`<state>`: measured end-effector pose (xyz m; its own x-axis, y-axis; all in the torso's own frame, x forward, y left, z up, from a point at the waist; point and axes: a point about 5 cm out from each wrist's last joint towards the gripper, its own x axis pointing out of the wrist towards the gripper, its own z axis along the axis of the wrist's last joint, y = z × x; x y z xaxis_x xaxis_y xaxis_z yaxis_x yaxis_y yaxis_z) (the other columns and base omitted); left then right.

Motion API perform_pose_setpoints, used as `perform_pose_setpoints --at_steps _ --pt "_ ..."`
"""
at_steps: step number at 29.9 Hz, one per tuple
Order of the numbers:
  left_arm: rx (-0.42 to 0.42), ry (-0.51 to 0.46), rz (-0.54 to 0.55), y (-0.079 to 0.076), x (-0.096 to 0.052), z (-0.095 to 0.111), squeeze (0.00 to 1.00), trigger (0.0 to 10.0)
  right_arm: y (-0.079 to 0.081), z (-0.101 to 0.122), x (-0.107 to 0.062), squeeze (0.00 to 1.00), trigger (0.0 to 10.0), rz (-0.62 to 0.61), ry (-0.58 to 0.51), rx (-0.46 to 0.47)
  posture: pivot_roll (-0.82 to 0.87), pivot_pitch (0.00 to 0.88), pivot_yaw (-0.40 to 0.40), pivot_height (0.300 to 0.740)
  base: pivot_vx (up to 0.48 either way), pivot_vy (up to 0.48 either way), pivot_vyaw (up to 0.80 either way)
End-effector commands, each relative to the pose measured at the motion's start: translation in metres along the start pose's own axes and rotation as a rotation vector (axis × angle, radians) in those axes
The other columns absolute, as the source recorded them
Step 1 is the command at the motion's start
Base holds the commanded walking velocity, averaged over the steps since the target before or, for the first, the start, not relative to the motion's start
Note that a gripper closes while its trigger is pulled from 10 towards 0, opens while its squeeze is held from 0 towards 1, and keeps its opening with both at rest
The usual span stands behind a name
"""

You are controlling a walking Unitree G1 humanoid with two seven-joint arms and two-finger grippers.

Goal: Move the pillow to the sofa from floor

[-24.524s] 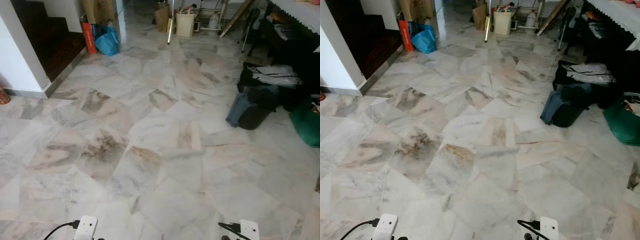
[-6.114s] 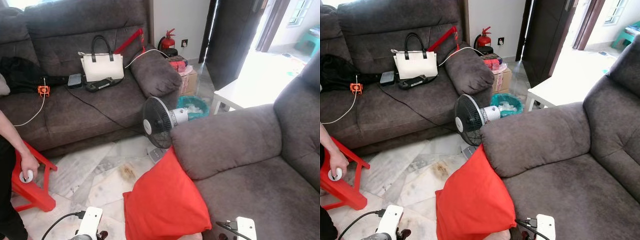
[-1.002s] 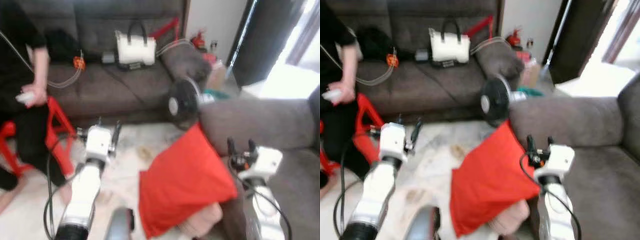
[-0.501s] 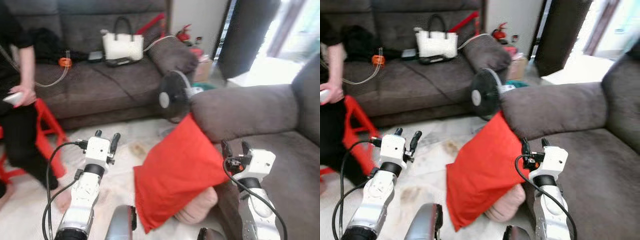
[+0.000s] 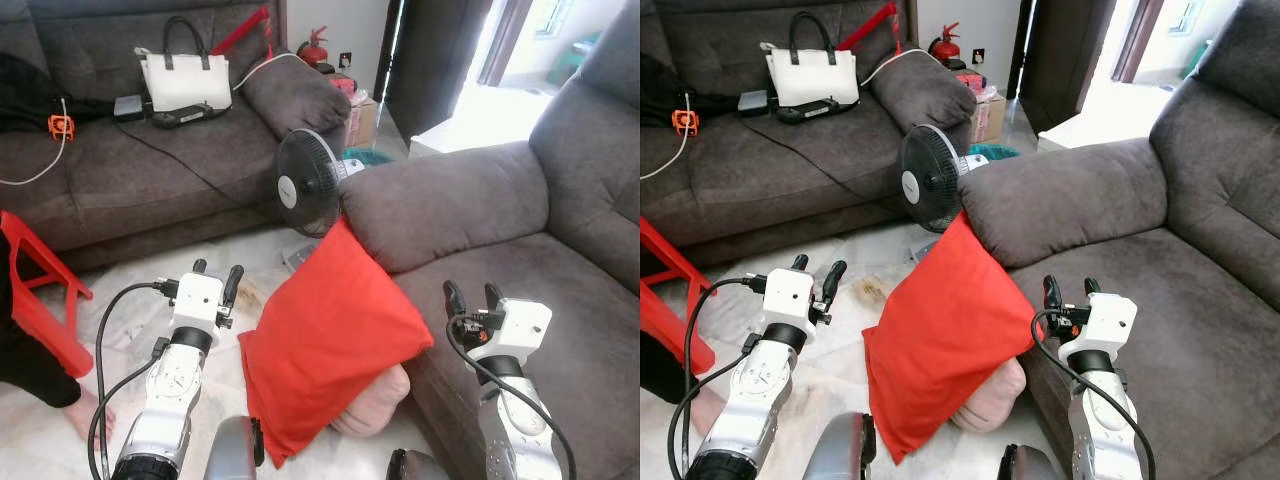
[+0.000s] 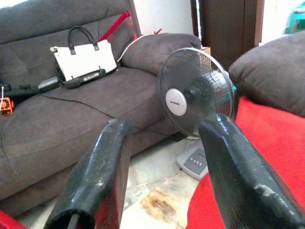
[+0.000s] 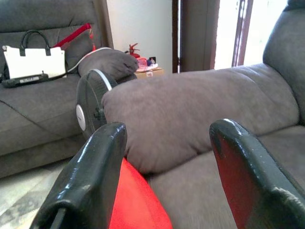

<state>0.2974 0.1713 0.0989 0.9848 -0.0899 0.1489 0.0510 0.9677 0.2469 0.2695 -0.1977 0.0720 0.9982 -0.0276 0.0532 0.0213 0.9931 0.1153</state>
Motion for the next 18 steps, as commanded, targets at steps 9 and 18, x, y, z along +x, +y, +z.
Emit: perform_pose_setpoints --at_steps 9,18 --pt "-0.004 -0.01 0.006 0.0013 0.0026 0.0038 0.0 10.0 0.0024 0.0019 0.0045 0.0 10.0 0.015 -0.001 0.001 0.07 0.0 -0.06 0.613 0.254 0.0 0.0" --pt "-0.001 -0.004 -0.007 0.0008 0.0025 0.0021 0.0 10.0 0.0031 0.0004 0.0054 0.0 10.0 0.025 0.013 -0.003 0.07 0.0 -0.064 0.613 0.028 0.0 0.0"
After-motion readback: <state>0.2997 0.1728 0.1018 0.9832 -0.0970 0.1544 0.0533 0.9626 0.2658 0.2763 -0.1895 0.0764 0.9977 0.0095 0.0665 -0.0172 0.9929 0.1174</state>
